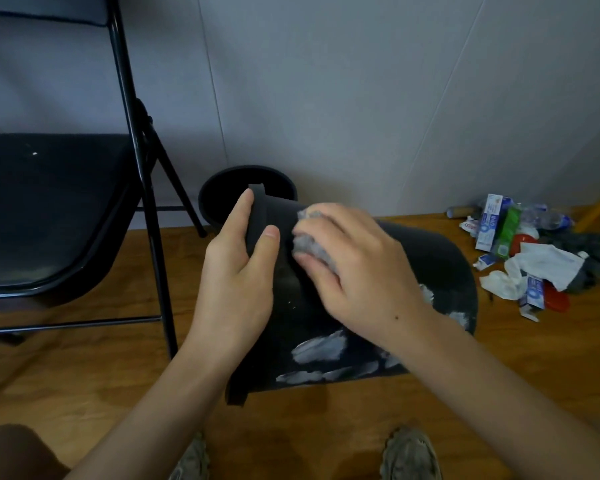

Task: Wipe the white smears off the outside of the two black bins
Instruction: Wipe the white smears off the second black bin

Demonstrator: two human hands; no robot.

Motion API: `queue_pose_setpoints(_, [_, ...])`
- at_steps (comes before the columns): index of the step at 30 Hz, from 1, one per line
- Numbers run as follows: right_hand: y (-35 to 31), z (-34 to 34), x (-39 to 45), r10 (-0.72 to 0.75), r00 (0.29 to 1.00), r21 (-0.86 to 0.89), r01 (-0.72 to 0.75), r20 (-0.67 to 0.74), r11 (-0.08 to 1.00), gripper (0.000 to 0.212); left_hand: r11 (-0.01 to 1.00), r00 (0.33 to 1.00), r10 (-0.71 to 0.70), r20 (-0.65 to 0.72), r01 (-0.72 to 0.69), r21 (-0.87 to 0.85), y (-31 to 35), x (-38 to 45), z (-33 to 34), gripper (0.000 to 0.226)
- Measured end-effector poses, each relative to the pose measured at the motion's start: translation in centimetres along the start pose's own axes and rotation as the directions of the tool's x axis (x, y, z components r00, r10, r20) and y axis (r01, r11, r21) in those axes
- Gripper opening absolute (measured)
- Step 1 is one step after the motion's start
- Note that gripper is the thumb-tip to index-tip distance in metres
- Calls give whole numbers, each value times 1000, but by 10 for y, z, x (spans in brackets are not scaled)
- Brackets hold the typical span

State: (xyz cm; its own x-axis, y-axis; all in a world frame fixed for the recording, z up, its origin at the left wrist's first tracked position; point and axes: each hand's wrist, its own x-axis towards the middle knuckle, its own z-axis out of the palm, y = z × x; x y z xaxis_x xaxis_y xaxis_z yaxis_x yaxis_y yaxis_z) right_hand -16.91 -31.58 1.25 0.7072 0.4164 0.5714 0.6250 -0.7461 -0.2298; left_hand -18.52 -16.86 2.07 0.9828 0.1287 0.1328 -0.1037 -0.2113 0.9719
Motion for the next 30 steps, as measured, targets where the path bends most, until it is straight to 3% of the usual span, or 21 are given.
queue_pose_setpoints(5, [-9,1,-11,-239,964,78,231,119,970,24,999,999,-38,-25,37,-36,-6,-7,-4,51])
queue_pose_setpoints(15, [-23,13,-25,-487,866,48,485,111,873,19,993,995,-65,-80,57,-106,-11,-3,-17,48])
queue_pose_setpoints(17, [-21,9,-18,-429,901,19,429,63,903,18,993,997,-39,-64,31,-111,-8,-2,-18,49])
queue_pose_setpoints(22, [-10,-4,-5,-119,993,-1,119,17,993,24,993,998,7,-65,-14,-114,-7,-9,-14,49])
queue_pose_setpoints(26, [6,-16,-3,65,998,-44,-65,6,997,25,993,995,49,-90,-58,-101,-4,-11,-19,51])
queue_pose_setpoints(30, [36,-32,0,300,952,-39,-303,-61,952,20,989,987,65,-149,-84,-123,-1,-5,-37,50])
